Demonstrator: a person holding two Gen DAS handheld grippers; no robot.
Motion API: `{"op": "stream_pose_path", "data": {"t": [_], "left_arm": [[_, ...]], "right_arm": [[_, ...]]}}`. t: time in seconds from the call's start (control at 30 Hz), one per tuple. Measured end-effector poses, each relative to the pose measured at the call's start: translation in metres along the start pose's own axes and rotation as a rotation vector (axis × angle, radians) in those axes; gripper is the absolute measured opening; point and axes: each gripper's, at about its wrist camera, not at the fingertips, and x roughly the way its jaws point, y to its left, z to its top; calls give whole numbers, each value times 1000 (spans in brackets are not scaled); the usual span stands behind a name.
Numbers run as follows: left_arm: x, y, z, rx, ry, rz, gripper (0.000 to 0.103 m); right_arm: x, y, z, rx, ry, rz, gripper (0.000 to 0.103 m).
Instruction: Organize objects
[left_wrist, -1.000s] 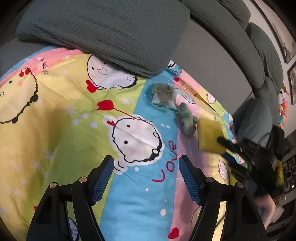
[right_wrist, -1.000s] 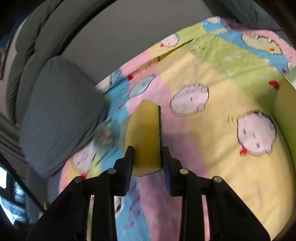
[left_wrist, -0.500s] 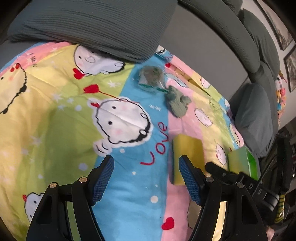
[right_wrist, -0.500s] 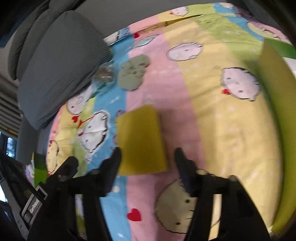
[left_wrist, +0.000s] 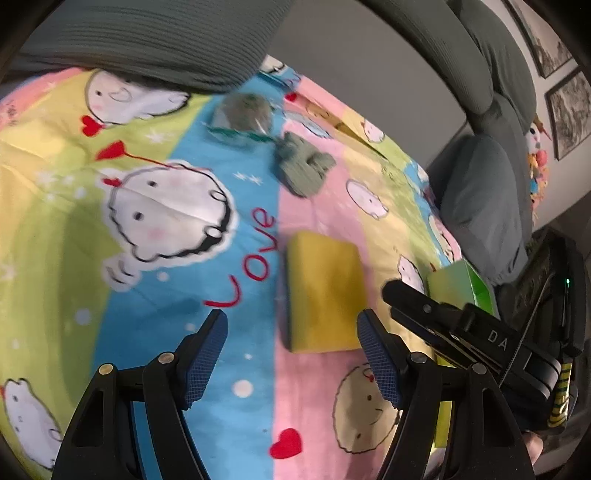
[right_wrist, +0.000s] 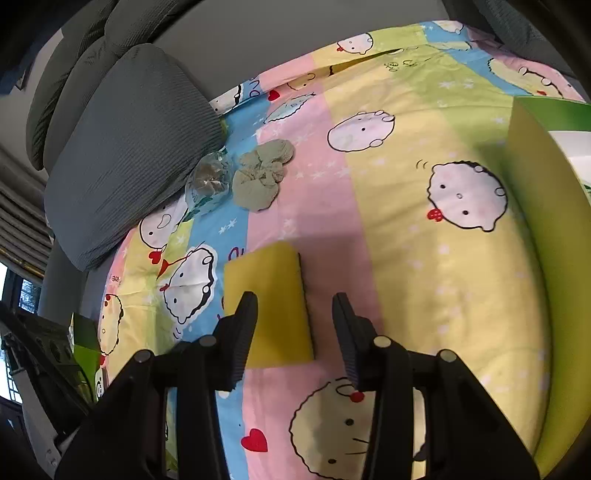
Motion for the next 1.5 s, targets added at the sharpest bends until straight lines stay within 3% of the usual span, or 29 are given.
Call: {"op": "stream_pose_path", "data": {"t": [0.3,0.4,0.57,0.63,0.73,1.03,1.13,1.5], "left_arm": [[19,-14,-4,47,47,25,73],[23,-15,-4,52,55,30,67],[30,-18,-7,69,71,48,66],[33,-19,-8,74,79,54,58],[35,-20,-9,70,89,42,58],[37,-22,-10,74,87,30,57],[38,-25,-11,78,91,12,52],[32,-38,-14,134,50,5,52]], "right_arm": [[17,-4,1,31,52,57,43],[18,-4,2,34,62,67,44],[22,-6,1,42,83,81,50],[24,-5,1,45,90,88,52],[29,-3,0,41,103,87,57],[42,3,-3,27,145,95,57],[42,3,-3,23,144,98,57],[32,3,-3,17,117,125,57]]}}
